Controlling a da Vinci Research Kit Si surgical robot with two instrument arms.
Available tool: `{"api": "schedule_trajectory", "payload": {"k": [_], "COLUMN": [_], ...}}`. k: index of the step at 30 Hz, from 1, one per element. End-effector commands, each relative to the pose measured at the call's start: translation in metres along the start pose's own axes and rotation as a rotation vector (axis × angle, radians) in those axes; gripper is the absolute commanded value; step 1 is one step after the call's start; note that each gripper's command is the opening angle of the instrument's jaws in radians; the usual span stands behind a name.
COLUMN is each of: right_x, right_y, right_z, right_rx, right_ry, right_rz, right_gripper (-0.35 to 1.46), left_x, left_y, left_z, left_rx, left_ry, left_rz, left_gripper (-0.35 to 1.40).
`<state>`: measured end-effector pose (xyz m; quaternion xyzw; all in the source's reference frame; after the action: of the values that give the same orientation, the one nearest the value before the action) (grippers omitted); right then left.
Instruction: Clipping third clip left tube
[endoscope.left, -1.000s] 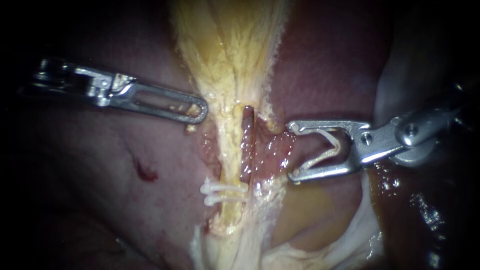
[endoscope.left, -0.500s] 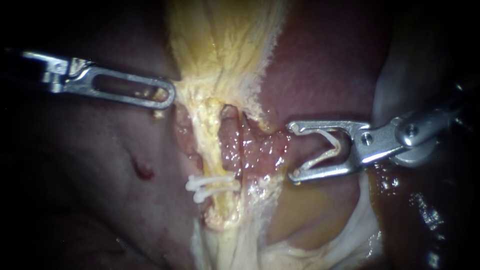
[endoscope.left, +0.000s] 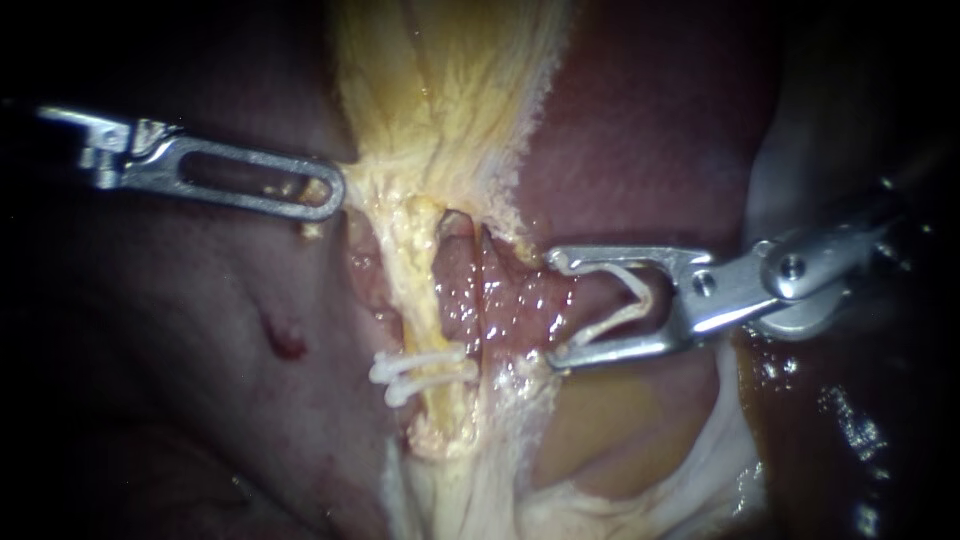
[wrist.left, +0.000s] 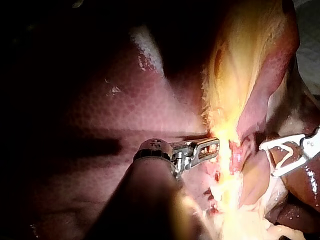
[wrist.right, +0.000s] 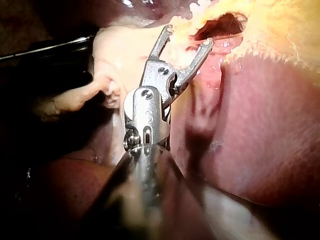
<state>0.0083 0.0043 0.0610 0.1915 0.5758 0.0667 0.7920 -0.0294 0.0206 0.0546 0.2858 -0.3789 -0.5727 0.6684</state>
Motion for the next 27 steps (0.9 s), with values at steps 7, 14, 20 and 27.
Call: {"api": "schedule_trajectory", "payload": {"k": [7, 14, 20, 27], "right_x": [-0.0002, -0.0016, -0.0033, -0.0065], "right_y": [0.0005, 0.0011, 0.0018, 0.0033], "right_z": [0.0031, 0.0057, 0.0074, 0.0086], "right_rx": [0.0, 0.007, 0.015, 0.023], "right_ry": [0.004, 0.01, 0.015, 0.018], "right_rz": [0.022, 0.05, 0.076, 0.118], "right_gripper": [0.5, 0.5, 0.5, 0.5], "left_x": [0.0002, 0.0003, 0.0004, 0.0005], "left_y": [-0.0003, -0.0005, -0.0006, -0.0008], "left_z": [0.0004, 0.0007, 0.0007, 0.0008], "left_rx": [-0.003, -0.006, -0.002, -0.001], "left_ry": [-0.003, -0.005, -0.002, -0.001], "left_rz": [-0.001, -0.001, -0.002, -0.002], "left_gripper": [-0.35, -0.35, -0.35, -0.35]}}
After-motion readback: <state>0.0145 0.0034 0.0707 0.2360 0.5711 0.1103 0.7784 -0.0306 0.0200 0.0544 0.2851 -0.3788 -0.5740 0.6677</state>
